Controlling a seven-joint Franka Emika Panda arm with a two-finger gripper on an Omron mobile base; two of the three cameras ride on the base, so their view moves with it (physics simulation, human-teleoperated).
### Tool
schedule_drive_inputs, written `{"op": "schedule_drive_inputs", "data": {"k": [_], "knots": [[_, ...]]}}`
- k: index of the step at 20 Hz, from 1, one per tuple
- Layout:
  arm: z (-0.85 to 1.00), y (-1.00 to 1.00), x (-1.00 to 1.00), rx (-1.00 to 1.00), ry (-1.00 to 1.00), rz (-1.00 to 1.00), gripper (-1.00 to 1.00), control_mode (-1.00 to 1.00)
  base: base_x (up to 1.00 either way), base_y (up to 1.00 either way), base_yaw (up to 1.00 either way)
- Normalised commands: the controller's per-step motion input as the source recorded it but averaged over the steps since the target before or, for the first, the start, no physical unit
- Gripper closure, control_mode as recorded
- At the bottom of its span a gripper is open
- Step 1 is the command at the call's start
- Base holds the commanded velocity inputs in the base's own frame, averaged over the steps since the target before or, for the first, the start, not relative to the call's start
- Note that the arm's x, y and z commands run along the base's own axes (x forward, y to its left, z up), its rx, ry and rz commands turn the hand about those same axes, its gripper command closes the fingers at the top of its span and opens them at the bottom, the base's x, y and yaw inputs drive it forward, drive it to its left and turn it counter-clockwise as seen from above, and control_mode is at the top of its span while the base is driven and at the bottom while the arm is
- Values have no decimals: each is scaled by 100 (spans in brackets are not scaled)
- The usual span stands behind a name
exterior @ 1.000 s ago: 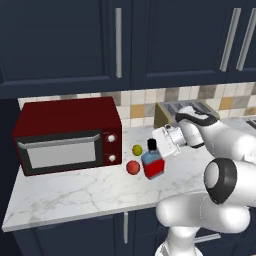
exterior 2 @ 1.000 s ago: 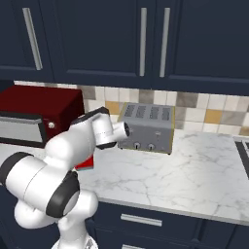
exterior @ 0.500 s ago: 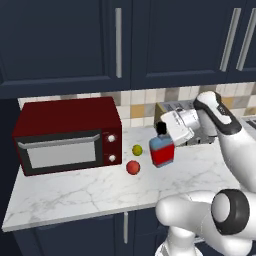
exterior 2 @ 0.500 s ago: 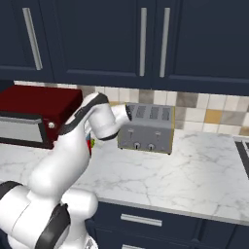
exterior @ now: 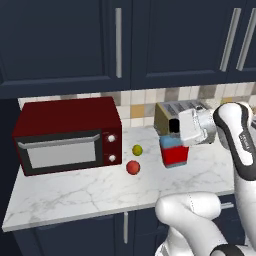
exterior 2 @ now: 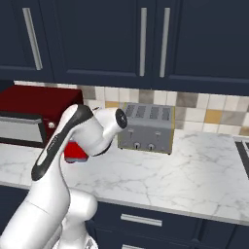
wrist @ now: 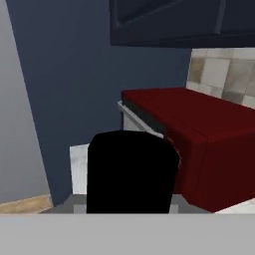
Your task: Place the liquor on the top shelf of the fridge to keep it out of children's reach, and place the onion and pear on lower shelves for easy access.
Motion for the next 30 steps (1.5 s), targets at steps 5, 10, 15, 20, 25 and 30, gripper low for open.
{"op": "schedule_drive_inputs", "data": {"k": [5, 10, 15, 20, 25, 30], "knots": [[41, 0, -51, 0, -16, -28, 100, -100, 0, 0, 0], [79, 0, -48, 0, -4, -28, 100, -100, 0, 0, 0], [81, 0, -42, -1, 1, -25, 100, -100, 0, 0, 0], [52, 0, -27, -9, 16, -15, 100, -100, 0, 0, 0], [32, 0, -31, -11, 20, -12, 100, -100, 0, 0, 0], [24, 0, -24, -9, 11, -10, 100, -100, 0, 0, 0]]}}
